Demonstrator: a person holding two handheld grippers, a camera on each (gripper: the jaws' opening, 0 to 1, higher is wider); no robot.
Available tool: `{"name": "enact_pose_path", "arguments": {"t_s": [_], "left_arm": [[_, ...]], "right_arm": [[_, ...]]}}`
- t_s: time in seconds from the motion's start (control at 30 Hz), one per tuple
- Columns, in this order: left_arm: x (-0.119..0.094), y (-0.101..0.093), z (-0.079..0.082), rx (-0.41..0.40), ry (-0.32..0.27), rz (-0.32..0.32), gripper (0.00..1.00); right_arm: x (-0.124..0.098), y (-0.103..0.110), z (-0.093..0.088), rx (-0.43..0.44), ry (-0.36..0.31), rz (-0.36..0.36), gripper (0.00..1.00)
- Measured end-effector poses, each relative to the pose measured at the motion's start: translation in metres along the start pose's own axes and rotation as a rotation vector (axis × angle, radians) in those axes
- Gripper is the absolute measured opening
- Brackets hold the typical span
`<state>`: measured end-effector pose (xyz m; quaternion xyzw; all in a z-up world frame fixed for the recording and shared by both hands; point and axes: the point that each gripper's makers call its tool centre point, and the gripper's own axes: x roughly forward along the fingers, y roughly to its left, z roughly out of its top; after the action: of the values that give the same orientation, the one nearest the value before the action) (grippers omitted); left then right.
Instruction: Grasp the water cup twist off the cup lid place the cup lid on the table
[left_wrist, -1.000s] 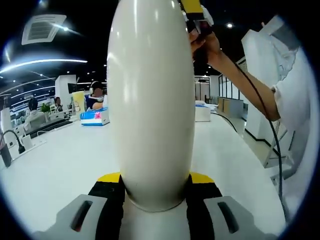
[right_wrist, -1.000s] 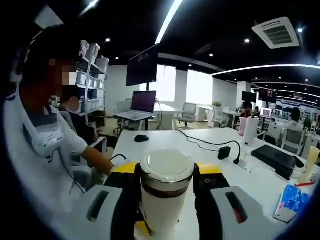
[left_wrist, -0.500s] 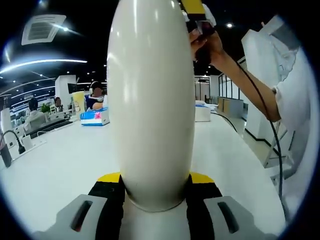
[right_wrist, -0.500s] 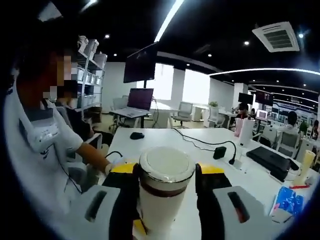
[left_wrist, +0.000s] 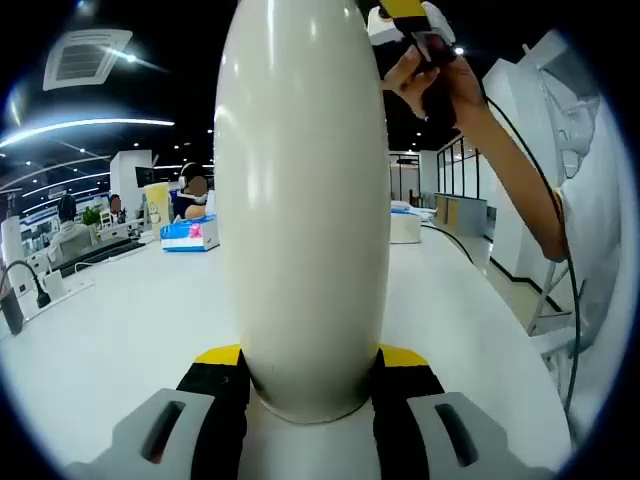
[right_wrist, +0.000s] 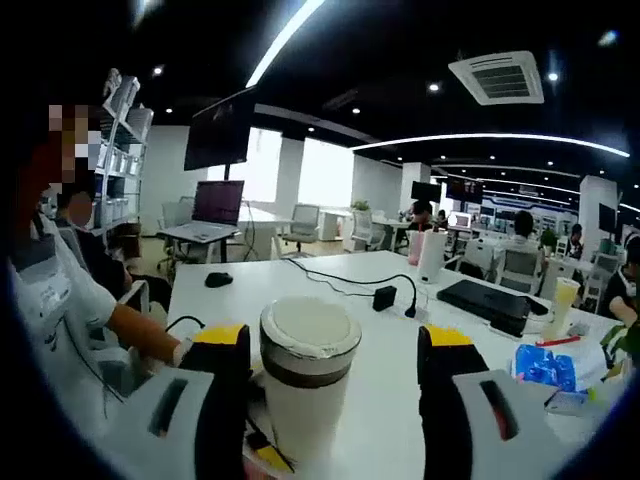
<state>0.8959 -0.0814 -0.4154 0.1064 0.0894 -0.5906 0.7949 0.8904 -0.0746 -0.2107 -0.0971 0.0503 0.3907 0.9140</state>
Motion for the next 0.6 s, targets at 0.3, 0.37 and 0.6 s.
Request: {"name": "enact_pose_path", "arguments": {"t_s": [0.3,0.37,0.6], "left_arm": [[0.000,0.000,0.000,-0.001,0.000,0.000,0.50],[0.000,0.000,0.000,-0.001,0.000,0.000,0.50],[0.000,0.000,0.000,-0.002,0.000,0.000,0.50]], "right_arm": [[-0.012,0.007,0.014,-0.067,-0.013,-0.161,0.75],[-0.014,0.008,0.017,-0.057,-0.024,-0.179,0.75],[-0.016,-0.003,0.002,-0.019,0.025,-0.300,0.78]]}}
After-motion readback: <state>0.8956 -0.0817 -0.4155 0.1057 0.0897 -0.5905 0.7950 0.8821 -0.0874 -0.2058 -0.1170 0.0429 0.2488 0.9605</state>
